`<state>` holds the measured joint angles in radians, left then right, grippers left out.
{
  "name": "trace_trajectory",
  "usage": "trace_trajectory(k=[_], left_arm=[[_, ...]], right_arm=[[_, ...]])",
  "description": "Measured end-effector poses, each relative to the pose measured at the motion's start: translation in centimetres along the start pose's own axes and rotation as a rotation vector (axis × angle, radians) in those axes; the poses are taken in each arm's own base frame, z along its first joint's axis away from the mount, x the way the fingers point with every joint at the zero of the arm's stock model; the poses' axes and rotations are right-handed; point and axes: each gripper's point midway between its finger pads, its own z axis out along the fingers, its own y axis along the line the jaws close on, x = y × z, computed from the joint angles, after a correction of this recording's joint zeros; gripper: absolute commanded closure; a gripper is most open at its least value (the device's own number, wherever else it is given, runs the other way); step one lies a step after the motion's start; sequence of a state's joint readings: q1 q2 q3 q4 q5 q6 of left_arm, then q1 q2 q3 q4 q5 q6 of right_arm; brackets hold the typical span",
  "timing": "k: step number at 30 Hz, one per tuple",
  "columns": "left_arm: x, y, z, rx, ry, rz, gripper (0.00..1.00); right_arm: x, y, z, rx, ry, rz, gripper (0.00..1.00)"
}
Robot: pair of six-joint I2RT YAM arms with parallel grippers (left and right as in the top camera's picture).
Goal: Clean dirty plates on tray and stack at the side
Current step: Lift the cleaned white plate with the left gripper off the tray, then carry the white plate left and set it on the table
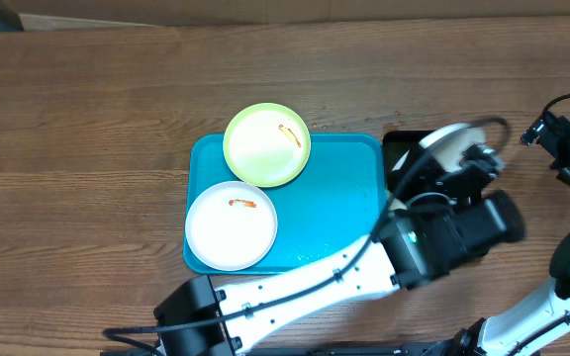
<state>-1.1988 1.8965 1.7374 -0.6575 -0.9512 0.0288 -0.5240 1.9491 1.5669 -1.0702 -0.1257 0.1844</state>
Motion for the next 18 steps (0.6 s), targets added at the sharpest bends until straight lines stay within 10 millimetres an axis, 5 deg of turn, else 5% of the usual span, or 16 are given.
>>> trace_trajectory(k=[5,10,13,18], left_arm=[[3.2,-1.9,3.1,0.285,0.164,-0.231,0.96],[6.2,0.8,7.8,0.496,0.33,-0.502,0.96],[9.6,5.5,11.0,0.583,0.438,-0.695,0.96],[18.8,17.0,14.8,0.509,0.59,-1.02,0.96]], right_arm=[[0.0,0.0,0.0,0.0,0.001,-0.001,0.0],[0.0,0.0,0.0,0.0,0.0,-0.001,0.0],[0.0,0.0,0.0,0.0,0.001,-0.001,0.0],[0.0,0.0,0.0,0.0,0.0,-0.001,0.0]])
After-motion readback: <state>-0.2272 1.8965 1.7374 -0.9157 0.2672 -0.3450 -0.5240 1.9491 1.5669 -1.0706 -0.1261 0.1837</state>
